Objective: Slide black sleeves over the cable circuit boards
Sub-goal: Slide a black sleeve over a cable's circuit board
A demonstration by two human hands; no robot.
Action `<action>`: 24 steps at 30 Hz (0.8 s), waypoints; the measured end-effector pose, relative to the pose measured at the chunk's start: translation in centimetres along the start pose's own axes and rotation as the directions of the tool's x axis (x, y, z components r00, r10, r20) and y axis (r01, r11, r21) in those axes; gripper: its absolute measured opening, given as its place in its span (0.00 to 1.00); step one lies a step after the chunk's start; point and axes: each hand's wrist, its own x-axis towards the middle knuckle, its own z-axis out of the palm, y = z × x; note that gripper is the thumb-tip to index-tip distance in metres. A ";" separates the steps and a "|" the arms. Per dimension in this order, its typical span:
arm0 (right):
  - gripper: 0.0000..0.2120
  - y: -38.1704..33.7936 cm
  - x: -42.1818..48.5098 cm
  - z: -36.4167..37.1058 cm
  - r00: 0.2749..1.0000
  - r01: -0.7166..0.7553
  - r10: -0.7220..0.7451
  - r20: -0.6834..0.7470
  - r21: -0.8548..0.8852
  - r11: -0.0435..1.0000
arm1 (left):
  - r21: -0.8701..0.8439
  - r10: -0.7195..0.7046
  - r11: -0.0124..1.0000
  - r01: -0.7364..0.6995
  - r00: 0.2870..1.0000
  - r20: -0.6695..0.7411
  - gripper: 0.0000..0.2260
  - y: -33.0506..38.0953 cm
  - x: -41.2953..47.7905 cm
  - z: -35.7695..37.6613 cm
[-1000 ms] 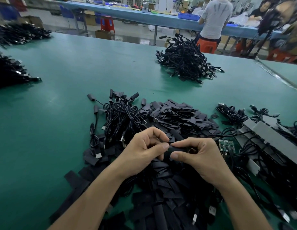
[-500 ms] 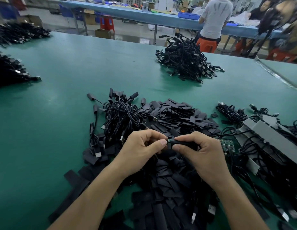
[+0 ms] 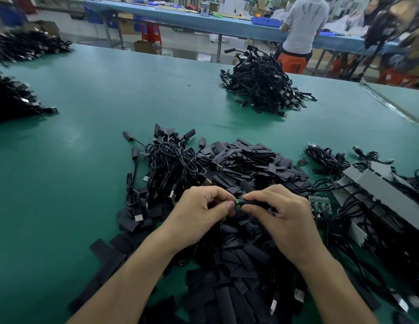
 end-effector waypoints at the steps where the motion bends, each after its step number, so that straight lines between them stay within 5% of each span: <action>1: 0.11 0.0 0.0 0.0 1.000 0.000 0.000 0.002 0.010 1.000 | 0.002 -0.002 1.000 0.002 1.000 0.003 0.10 0.0 0.0 0.0; 7: 0.14 -0.2 0.0 0.5 0.999 -0.027 0.026 0.027 0.015 1.000 | -0.043 0.004 0.999 -0.004 1.000 0.000 0.09 -0.2 0.1 0.1; 11: 0.21 -0.8 -0.1 1.0 0.969 -0.212 0.229 -0.097 0.161 0.964 | -0.101 -0.029 0.995 0.023 0.998 -0.049 0.10 -0.3 0.2 0.2; 15: 0.18 -1.2 0.0 1.7 0.928 -0.253 0.297 -0.225 0.202 0.946 | -0.161 -0.073 0.985 0.062 0.995 -0.065 0.10 -0.2 0.3 0.4; 24: 0.17 -1.0 -0.3 2.3 0.933 -0.298 0.319 -0.168 0.142 0.944 | -0.110 -0.078 0.992 0.067 0.992 -0.103 0.15 -0.3 0.3 0.6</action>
